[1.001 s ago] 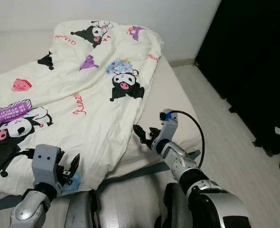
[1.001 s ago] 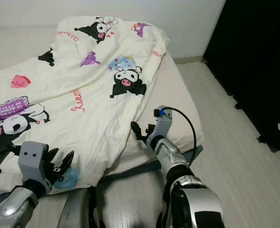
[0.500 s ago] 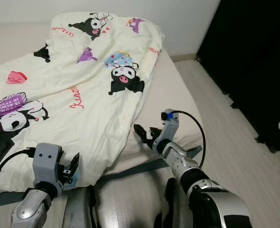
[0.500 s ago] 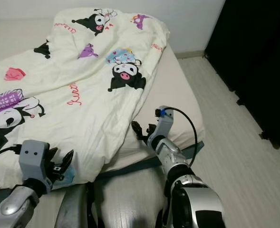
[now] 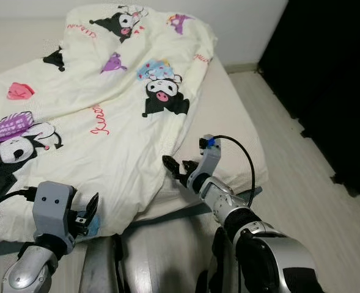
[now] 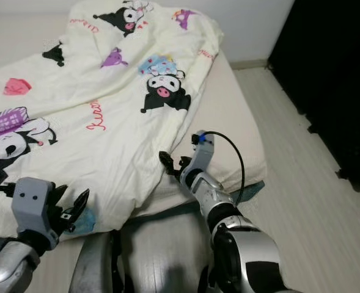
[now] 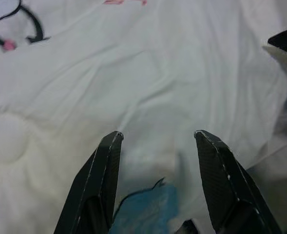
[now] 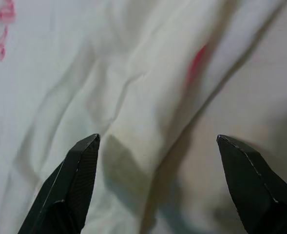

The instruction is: Clean up the room

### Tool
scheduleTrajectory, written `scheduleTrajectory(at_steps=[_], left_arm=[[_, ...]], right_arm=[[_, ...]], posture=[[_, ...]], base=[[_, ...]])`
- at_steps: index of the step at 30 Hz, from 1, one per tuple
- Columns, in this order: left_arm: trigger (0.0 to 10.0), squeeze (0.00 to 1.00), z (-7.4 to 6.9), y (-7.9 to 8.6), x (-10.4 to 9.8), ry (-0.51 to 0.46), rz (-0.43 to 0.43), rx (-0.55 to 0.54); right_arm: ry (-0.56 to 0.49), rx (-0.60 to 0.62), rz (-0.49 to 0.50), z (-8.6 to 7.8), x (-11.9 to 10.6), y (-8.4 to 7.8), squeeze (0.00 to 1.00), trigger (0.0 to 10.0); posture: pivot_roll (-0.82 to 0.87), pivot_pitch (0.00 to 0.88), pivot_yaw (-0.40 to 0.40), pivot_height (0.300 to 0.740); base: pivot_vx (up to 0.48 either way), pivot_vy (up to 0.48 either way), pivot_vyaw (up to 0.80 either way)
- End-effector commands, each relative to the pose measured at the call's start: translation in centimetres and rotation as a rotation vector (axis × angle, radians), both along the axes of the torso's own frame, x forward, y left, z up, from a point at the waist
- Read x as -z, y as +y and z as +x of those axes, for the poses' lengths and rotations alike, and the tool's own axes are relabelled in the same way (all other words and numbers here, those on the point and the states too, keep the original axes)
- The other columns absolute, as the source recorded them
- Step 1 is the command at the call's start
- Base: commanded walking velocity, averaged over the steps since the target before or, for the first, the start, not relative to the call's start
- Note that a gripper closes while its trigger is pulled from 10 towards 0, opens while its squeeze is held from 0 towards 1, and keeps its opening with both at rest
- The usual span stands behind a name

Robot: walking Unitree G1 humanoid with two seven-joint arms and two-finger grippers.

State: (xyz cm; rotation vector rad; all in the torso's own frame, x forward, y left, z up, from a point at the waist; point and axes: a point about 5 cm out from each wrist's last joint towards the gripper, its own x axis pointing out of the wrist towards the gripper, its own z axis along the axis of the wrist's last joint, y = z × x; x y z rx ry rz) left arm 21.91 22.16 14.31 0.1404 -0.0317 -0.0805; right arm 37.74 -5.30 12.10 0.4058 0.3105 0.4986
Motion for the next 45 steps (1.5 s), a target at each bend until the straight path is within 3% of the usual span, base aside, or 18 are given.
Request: scheduleTrajectory(at_steps=[1,4,10,14,22,23,25,26,27,28,30,31,38,43,44,45], left_arm=[[10.0,0.00,-0.4,0.1,0.1,0.020,0.003,0.003],[10.0,0.00,-0.6,0.0,0.0,0.025,0.011,0.000],[10.0,0.00,-0.7,-0.1,-0.1,0.033,0.025,0.003],[10.0,0.00,-0.9,0.2,-0.4,0.036,0.037,-0.009],[10.0,0.00,-0.8,0.3,-0.4,0.040,0.045,-0.015],[10.0,0.00,-0.8,0.3,-0.5,0.040,0.046,-0.016],[10.0,0.00,-0.8,0.3,-0.5,0.040,0.046,-0.016],[10.0,0.00,-0.9,0.3,-0.4,0.041,0.048,-0.016],[10.0,0.00,-0.9,0.3,-0.4,0.043,0.049,-0.015],[10.0,0.00,-0.9,0.3,-0.4,0.045,0.052,-0.014],[10.0,0.00,-0.9,0.2,-0.4,0.046,0.055,-0.012],[10.0,0.00,-0.9,0.2,-0.5,0.047,0.057,-0.011],[10.0,0.00,-0.9,0.1,-0.5,0.047,0.064,-0.007],[10.0,0.00,-0.9,0.0,-0.5,0.047,0.069,-0.003],[10.0,0.00,-0.8,0.0,-0.5,0.045,0.070,0.002],[10.0,0.00,-0.8,0.0,-0.5,0.045,0.072,0.004]], right_arm=[[0.046,-0.029,-0.042,-0.5,0.9,0.6,0.00,10.0],[0.045,-0.078,-0.086,-0.9,0.8,2.5,0.00,10.0],[0.038,-0.095,-0.054,-1.0,0.1,3.6,0.00,10.0],[0.047,-0.065,0.065,-0.5,-1.0,4.0,0.00,10.0],[0.076,-0.017,0.196,-0.1,-1.8,3.6,0.00,10.0],[0.078,-0.019,0.208,0.0,-1.9,3.6,0.00,4.6],[0.078,-0.019,0.208,0.0,-1.9,3.6,0.00,4.6],[0.079,-0.022,0.211,-0.1,-1.8,3.6,0.00,1.9],[0.081,-0.026,0.208,-0.1,-1.8,3.5,0.00,0.2],[0.087,-0.023,0.193,-0.1,-1.5,3.4,0.00,3.7],[0.092,-0.021,0.180,-0.2,-1.4,3.4,0.00,3.7],[0.111,-0.006,0.171,-0.2,-1.1,3.2,0.00,10.0],[0.169,0.061,0.175,-0.3,-0.2,2.7,0.00,10.0],[0.206,0.196,0.213,-0.3,0.9,0.8,0.01,10.0],[0.209,0.251,0.216,-0.2,1.2,0.0,1.00,10.0],[0.208,0.262,0.214,-0.2,1.3,-0.2,1.00,10.0]], posture=[[0.31,0.412,-0.103,0.522],[0.32,0.428,-0.097,0.522],[0.33,0.438,-0.088,0.522],[0.33,0.445,-0.077,0.522],[0.33,0.446,-0.075,0.522],[0.33,0.448,-0.070,0.522],[0.33,0.448,-0.070,0.522],[0.33,0.447,-0.070,0.522],[0.33,0.445,-0.069,0.522],[0.33,0.445,-0.069,0.522],[0.33,0.445,-0.069,0.522],[0.33,0.447,-0.070,0.522],[0.33,0.451,-0.072,0.522],[0.33,0.448,-0.071,0.522],[0.33,0.446,-0.065,0.522],[0.33,0.446,-0.065,0.522]], base=[[0.000,0.000,0.00],[0.000,0.000,0.00],[0.000,0.000,0.00],[0.000,0.000,0.00],[0.000,0.000,0.00],[0.000,0.000,0.00],[0.000,0.000,0.00],[0.000,0.000,0.00],[0.000,0.000,0.00],[0.000,0.000,0.00],[0.000,0.000,0.00],[0.000,0.000,0.00],[0.000,0.000,0.00],[0.000,0.000,0.00],[0.000,0.000,0.00],[0.000,0.000,0.00]])
